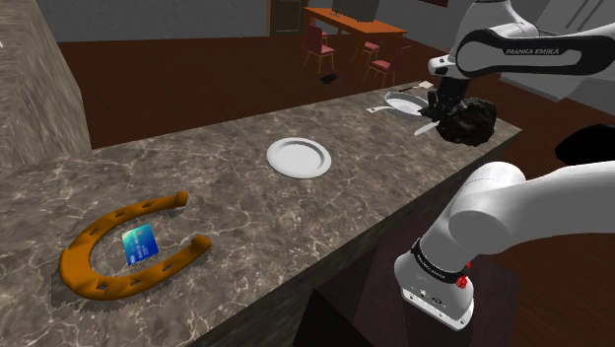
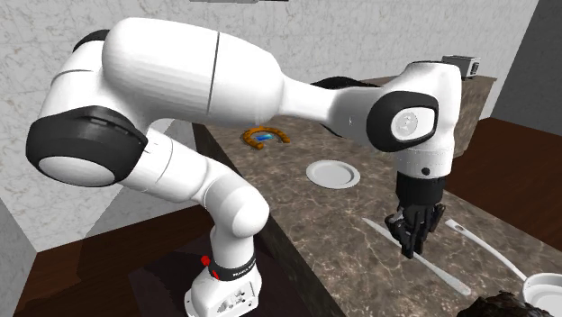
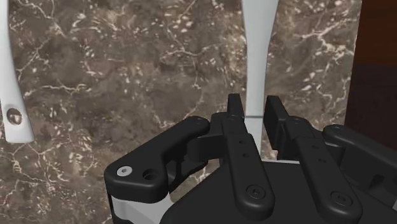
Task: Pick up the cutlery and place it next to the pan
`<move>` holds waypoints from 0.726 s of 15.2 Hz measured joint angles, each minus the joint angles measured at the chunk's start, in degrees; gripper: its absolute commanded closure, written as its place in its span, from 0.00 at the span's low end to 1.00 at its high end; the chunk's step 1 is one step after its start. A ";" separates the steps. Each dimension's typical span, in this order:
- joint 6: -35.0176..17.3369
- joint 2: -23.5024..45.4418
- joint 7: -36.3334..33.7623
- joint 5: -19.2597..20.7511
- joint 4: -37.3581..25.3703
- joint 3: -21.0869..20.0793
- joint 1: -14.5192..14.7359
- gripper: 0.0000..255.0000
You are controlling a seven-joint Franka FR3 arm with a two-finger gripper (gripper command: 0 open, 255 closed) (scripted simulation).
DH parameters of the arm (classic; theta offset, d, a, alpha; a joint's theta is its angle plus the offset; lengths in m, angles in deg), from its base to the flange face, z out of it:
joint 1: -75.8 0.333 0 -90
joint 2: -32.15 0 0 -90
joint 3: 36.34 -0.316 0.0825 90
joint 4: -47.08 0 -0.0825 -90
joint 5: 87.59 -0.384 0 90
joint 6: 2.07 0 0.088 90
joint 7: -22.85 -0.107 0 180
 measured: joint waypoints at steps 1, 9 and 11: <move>-0.44 0.75 1.19 0.34 -1.05 1.38 0.18 1.00; -5.23 10.33 12.36 0.17 -13.76 16.88 6.87 1.00; -6.46 12.38 15.24 -0.57 -16.85 21.47 9.54 1.00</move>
